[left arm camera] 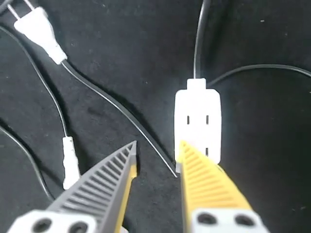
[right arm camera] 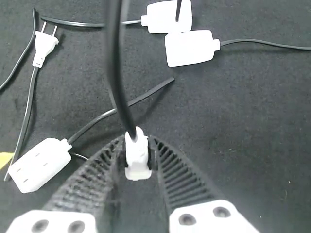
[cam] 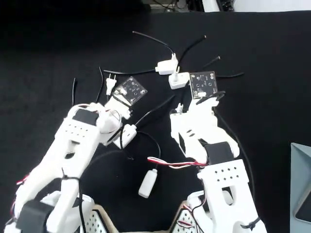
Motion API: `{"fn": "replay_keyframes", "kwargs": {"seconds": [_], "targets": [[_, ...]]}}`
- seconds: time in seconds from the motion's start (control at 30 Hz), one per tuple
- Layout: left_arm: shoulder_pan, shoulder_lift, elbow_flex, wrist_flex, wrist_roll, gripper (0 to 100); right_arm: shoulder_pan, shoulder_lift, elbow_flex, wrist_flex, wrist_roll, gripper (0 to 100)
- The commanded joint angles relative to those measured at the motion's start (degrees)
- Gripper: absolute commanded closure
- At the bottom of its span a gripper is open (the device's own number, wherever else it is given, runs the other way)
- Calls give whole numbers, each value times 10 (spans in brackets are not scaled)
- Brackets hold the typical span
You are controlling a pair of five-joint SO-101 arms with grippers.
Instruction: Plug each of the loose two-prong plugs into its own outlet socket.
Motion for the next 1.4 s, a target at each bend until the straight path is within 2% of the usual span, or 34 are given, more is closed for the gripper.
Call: {"fn": "replay_keyframes", "kwargs": {"seconds": [0.0,0.23,0.37,0.53,0.6,0.93,1.1,1.27,1.37], "targets": [[19,-40,13,2,25,857,4,3,-33,-11,5,987],[44,-40,47,-2,106,741,4,3,-33,-10,5,987],[40,-23,50,-20,109,741,4,3,-32,-10,5,987],[40,68,44,-81,109,741,4,3,-31,-10,5,987],[41,102,24,-81,109,741,4,3,-31,-10,5,987],[54,143,8,-58,73,947,4,3,-31,-10,5,987],[49,142,29,-58,71,956,4,3,-30,-10,5,987],[53,142,52,-55,27,955,4,3,-30,-10,5,987],[51,127,43,-22,24,937,4,3,-30,-10,5,987]]}}
